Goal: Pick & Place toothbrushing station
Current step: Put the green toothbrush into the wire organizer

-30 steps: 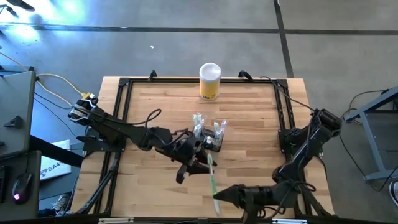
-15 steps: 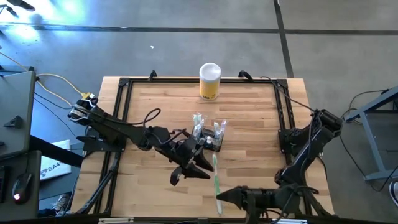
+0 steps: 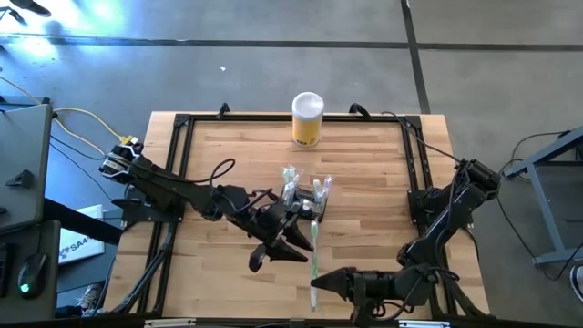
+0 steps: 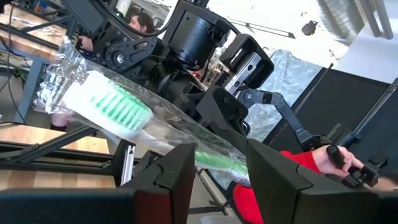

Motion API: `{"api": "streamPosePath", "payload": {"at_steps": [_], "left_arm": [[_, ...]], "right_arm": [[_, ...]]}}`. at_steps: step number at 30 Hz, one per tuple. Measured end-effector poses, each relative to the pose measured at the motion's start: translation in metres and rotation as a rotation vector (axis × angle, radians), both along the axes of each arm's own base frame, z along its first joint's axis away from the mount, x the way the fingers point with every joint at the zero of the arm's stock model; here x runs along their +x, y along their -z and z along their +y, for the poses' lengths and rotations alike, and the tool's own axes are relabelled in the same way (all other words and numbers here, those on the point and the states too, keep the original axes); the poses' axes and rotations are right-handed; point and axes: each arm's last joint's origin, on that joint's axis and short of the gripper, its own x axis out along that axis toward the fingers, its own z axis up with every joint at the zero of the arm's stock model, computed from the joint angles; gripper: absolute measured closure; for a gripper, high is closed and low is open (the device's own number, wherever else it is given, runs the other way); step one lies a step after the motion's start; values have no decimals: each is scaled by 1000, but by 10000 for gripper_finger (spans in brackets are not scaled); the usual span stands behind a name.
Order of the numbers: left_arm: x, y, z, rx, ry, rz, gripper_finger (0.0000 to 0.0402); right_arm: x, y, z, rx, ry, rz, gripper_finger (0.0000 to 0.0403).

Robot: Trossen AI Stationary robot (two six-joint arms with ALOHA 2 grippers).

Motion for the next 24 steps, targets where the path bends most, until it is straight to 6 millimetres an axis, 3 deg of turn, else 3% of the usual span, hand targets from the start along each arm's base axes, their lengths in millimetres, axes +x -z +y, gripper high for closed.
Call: {"api": "streamPosePath", "payload": {"at_steps": [15,24], "left_arm": [[1,5,0,18,0,50,261],[3,6,5,69,-52,25,261]], "right_arm": [[-6,-1,5,-32,15,-4,385],[10,2,-11,4,52,14,385]]}}
